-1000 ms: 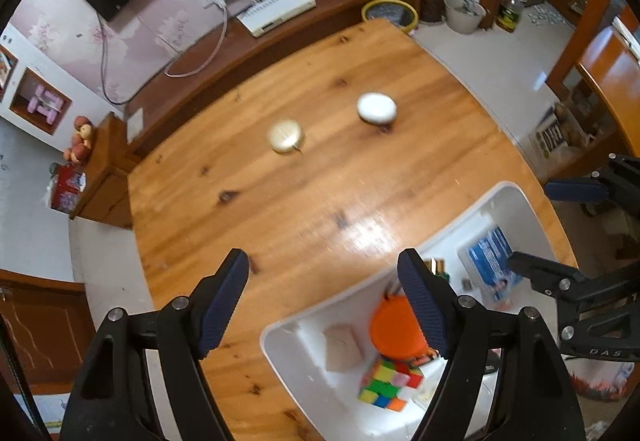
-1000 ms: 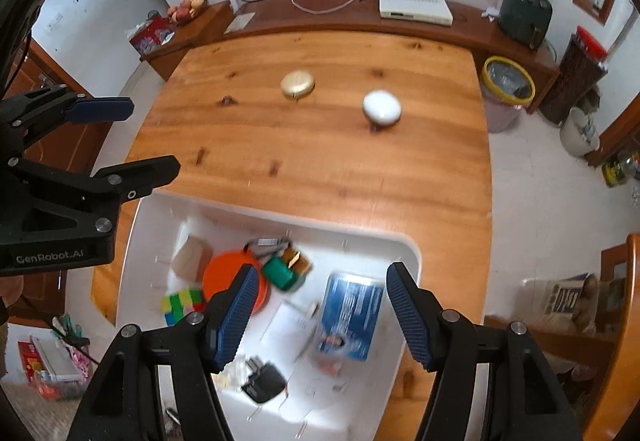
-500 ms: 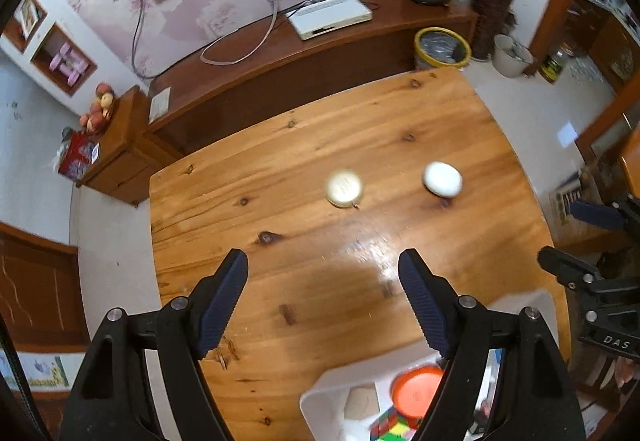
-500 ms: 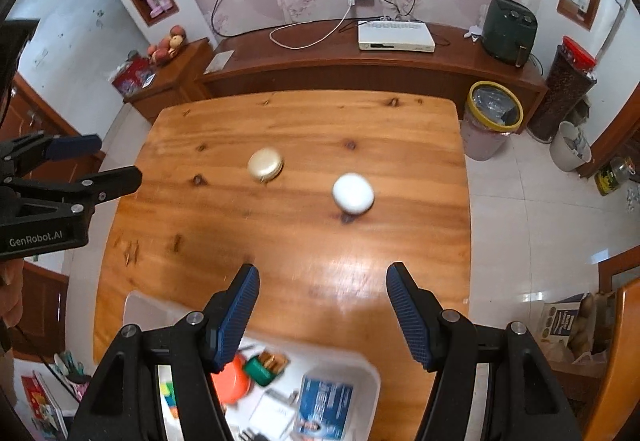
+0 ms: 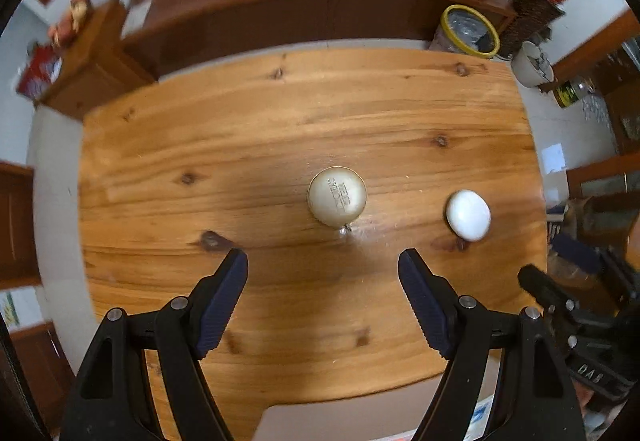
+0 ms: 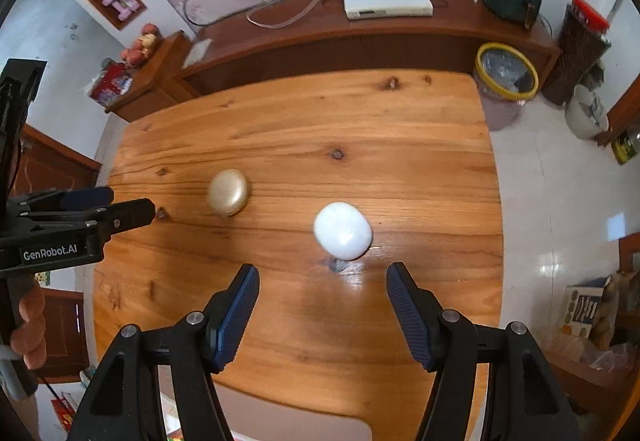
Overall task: Organize rigid objects
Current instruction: 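Move both tools toward the gold compact and white egg-shaped case, then grasp the gold compact with the left tool while the right tool grasps the white egg case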
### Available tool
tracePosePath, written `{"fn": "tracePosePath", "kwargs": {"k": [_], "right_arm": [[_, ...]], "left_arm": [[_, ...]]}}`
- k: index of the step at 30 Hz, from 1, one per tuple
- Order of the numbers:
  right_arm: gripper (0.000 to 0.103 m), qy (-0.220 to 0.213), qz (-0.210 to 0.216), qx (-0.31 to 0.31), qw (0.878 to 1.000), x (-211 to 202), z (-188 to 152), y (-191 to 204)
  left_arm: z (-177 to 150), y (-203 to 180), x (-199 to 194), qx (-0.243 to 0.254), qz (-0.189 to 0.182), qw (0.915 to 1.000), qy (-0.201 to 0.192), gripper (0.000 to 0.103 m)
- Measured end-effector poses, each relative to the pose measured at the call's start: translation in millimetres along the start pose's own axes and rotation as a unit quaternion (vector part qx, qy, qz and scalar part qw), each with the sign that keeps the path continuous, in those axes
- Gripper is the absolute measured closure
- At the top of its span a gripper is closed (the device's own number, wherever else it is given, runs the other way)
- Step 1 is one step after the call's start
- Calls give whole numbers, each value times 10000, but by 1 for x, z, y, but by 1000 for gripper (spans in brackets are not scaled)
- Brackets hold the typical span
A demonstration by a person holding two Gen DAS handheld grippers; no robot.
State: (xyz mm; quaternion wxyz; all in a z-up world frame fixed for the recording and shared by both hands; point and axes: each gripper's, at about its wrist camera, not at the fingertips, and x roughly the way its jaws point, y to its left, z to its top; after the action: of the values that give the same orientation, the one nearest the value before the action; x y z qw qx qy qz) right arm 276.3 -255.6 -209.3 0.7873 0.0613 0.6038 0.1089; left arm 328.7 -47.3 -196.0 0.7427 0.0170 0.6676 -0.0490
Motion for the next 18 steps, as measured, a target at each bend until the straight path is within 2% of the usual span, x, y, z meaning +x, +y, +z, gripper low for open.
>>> {"fn": "tracePosePath", "kwargs": {"k": [7, 18], "right_arm": [[36, 393, 114, 287, 9987, 48, 15, -15], [36, 616, -160, -119, 9979, 90, 24, -6]], "left_arm": [[20, 4, 46, -553, -146, 9975, 422, 23], [30, -3, 79, -770, -109, 9948, 663, 23]]}}
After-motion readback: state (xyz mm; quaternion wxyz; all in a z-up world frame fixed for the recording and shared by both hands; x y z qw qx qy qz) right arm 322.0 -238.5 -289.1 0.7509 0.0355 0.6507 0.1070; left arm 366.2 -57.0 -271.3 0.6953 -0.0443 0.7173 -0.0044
